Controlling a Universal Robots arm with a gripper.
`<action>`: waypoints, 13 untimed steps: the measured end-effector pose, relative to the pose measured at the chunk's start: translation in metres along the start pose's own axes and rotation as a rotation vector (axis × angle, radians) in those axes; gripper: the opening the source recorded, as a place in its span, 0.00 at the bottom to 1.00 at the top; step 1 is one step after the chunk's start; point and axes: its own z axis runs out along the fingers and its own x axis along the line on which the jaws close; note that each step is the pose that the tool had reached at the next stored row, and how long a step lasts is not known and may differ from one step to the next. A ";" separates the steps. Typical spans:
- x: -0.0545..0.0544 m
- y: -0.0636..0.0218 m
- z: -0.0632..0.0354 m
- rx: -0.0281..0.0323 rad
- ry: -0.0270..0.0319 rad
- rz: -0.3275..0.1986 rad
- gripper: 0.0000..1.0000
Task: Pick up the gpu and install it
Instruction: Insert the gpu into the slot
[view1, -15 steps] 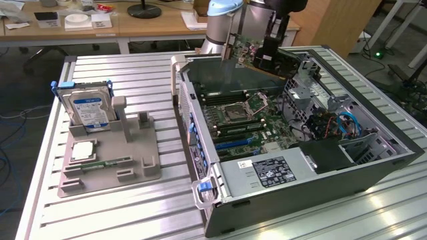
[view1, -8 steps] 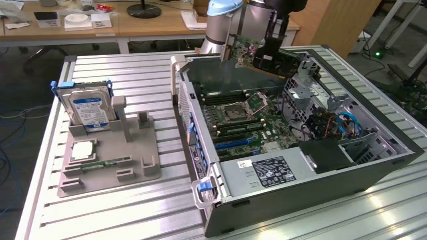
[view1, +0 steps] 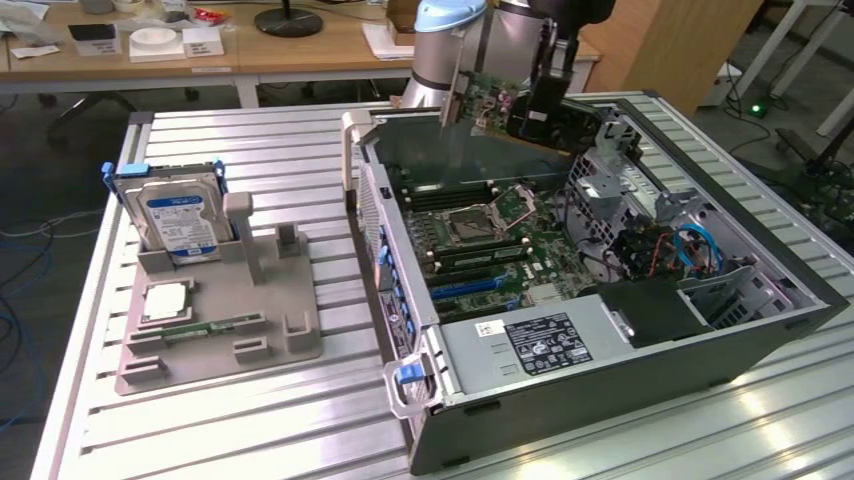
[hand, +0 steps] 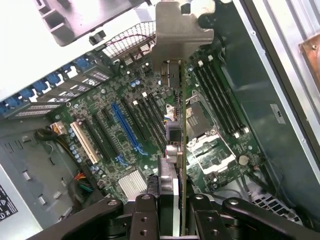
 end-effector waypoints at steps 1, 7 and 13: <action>0.000 0.0000 0.0000 -0.0001 -0.0001 -0.010 0.28; 0.000 0.0000 0.0000 -0.0006 -0.0013 -0.063 0.28; 0.000 -0.0001 0.0001 -0.0010 -0.0019 -0.096 0.28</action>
